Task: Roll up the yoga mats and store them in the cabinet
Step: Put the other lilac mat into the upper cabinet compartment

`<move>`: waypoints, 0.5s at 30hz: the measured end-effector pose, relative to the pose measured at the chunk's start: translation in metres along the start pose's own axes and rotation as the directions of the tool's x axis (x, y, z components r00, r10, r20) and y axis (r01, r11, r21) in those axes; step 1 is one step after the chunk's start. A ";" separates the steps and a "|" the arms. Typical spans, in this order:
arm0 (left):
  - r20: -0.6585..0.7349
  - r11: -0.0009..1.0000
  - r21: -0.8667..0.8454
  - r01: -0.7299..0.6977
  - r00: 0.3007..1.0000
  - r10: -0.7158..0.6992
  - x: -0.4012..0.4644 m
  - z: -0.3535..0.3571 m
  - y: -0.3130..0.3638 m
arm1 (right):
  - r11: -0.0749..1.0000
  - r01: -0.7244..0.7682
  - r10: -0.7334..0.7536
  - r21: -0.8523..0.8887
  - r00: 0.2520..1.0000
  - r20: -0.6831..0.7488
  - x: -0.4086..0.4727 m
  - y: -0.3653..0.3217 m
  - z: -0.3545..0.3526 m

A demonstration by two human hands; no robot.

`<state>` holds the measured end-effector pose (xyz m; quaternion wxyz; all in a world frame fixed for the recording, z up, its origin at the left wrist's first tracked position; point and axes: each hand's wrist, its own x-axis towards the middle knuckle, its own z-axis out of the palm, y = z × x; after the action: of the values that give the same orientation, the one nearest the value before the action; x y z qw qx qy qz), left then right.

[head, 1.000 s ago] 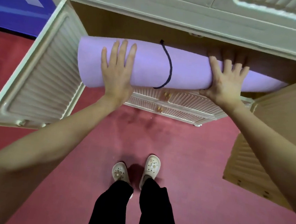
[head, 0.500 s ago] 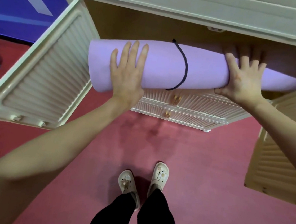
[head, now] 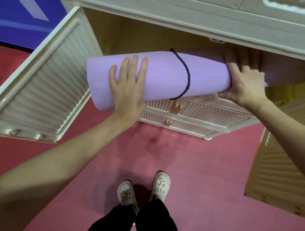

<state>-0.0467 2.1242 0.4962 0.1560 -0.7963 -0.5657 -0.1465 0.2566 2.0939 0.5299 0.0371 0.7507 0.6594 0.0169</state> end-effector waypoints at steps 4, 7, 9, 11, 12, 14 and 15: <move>0.027 1.000 -0.015 -0.018 0.999 0.019 0.018 0.003 0.012 | 0.998 -0.070 0.070 0.004 0.996 0.055 0.004 0.008 0.003; 0.054 0.999 -0.007 -0.045 0.997 0.046 0.029 0.012 0.006 | 0.994 -0.103 0.100 0.030 0.991 0.087 0.013 0.007 0.007; 0.052 0.998 0.001 -0.056 0.997 0.056 0.037 0.017 0.004 | 0.992 -0.113 0.108 0.063 0.991 0.078 0.019 0.007 0.012; 0.085 0.998 0.006 -0.056 0.995 0.055 0.048 0.020 0.005 | 0.992 -0.092 0.092 0.090 0.996 0.003 0.024 0.010 0.017; 0.114 0.998 0.004 -0.056 0.992 0.056 0.055 0.021 0.006 | 0.993 -0.067 0.071 0.093 0.996 -0.046 0.027 0.011 0.019; 0.163 0.999 0.004 -0.053 0.985 0.052 0.068 0.021 0.005 | 0.996 -0.025 0.035 0.082 0.992 -0.123 0.033 0.012 0.022; 0.182 0.999 -0.003 -0.052 0.982 0.051 0.075 0.021 0.003 | 0.997 -0.025 0.035 0.071 0.989 -0.144 0.035 0.010 0.022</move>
<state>-0.0183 2.1964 0.5076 0.1079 -0.8207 -0.5569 -0.0684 0.2729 2.1270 0.5079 -0.0369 0.7582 0.6491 0.0493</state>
